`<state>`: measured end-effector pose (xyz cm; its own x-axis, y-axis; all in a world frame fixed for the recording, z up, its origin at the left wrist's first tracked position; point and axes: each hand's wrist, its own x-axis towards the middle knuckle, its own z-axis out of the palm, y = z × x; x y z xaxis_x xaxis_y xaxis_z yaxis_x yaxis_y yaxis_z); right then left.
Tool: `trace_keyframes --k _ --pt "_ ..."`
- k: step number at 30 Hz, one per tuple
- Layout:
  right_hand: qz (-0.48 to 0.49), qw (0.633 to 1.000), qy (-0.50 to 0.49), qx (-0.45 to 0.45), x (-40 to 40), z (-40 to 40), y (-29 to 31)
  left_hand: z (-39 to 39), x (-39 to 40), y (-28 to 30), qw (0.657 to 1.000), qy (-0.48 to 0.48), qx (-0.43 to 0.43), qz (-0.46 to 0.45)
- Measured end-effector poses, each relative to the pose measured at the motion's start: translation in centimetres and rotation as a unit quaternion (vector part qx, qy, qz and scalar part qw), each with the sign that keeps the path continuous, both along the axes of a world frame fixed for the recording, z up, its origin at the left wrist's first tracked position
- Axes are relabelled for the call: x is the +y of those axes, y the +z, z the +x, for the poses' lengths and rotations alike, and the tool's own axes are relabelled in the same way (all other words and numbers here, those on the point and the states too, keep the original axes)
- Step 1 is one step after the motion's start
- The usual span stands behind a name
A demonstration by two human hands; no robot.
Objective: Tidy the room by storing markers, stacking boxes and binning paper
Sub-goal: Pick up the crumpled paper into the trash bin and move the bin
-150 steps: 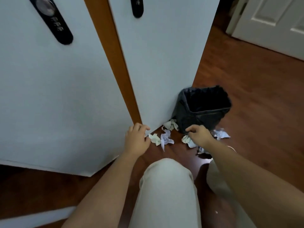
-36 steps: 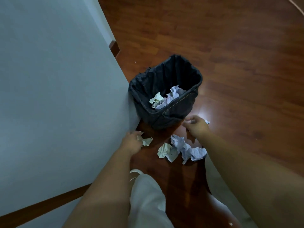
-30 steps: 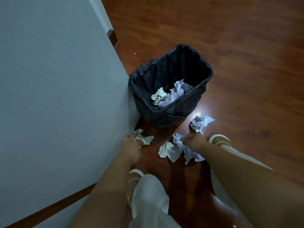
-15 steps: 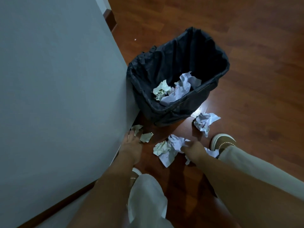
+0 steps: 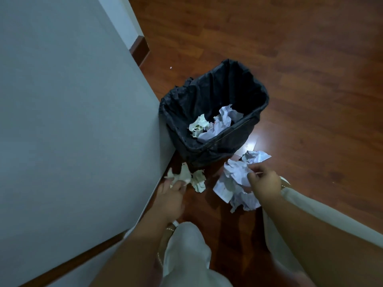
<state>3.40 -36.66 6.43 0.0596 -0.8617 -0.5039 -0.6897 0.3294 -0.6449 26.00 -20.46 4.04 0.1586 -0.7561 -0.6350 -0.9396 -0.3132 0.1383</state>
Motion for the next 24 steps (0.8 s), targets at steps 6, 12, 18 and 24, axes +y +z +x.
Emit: trace_keyframes --k 6,12,18,24 --pt "-0.047 0.980 -0.159 -0.105 -1.9 0.3 6.3 -2.6 2.2 8.4 0.981 0.080 0.099 -0.145" --pt "-0.050 0.948 -0.208 -0.234 -3.0 0.6 13.4 -2.4 1.8 18.5 0.929 0.142 0.124 -0.320" --pt "-0.048 0.920 -0.237 -0.307 -5.5 3.7 18.8 -1.6 -0.9 26.9 0.902 0.089 0.070 -0.416" --pt "0.007 0.943 -0.139 -0.302 -7.0 5.7 19.8 -2.1 -5.5 28.7 0.915 0.106 0.080 -0.382"
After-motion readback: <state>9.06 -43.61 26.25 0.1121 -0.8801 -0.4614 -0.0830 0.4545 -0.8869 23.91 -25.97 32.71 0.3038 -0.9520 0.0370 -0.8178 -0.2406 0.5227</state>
